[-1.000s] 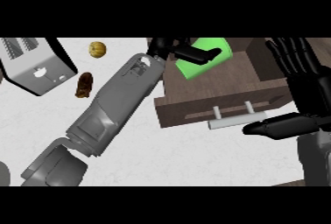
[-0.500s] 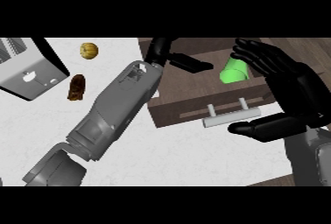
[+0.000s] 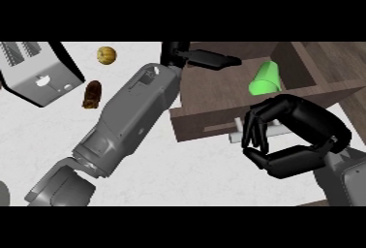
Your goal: Pick up the cup, place it into the drawer and close the drawer
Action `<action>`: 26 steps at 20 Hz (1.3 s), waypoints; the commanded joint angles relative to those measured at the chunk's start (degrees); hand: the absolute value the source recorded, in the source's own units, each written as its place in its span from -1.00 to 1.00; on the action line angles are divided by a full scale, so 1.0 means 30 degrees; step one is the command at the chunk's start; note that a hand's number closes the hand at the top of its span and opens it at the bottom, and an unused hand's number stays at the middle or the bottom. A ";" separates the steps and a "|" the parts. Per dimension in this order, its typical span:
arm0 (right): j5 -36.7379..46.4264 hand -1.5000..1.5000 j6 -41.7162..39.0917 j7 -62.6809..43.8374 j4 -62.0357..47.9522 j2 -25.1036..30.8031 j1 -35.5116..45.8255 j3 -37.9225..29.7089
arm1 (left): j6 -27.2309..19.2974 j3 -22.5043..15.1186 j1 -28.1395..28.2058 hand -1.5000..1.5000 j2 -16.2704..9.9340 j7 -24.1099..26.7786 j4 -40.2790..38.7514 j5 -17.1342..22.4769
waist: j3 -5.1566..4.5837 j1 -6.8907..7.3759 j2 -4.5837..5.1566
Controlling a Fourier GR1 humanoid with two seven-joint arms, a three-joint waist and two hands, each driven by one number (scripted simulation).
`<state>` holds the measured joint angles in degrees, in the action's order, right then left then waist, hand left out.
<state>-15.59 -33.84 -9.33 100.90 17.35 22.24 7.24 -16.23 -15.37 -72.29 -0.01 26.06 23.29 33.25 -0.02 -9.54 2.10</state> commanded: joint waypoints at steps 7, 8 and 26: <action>0.7966 -1.00 0.0510 0.0861 0.0644 0.2507 -0.2089 0.1892 | -0.0397 0.0561 0.0461 -1.00 0.0002 0.1685 -0.0651 0.1333 | 0.0025 0.2033 -0.0436; 0.9411 -1.00 0.1234 0.1238 -0.0835 0.1749 -0.2067 0.2849 | -0.0231 0.0412 0.0199 -1.00 0.0002 0.1258 -0.0067 0.1698 | 0.0031 0.2375 -0.0434; 1.5161 1.00 0.7139 0.9614 -1.9703 -0.0456 0.4799 0.2452 | 0.2725 0.0855 0.5530 -1.00 -0.2111 0.1915 0.3830 0.1680 | 0.0075 0.4926 -0.0378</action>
<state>29.31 -16.19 13.33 52.06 17.08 31.23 17.42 -9.49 -12.78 -58.82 -5.01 31.40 32.40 38.29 0.04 4.49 0.60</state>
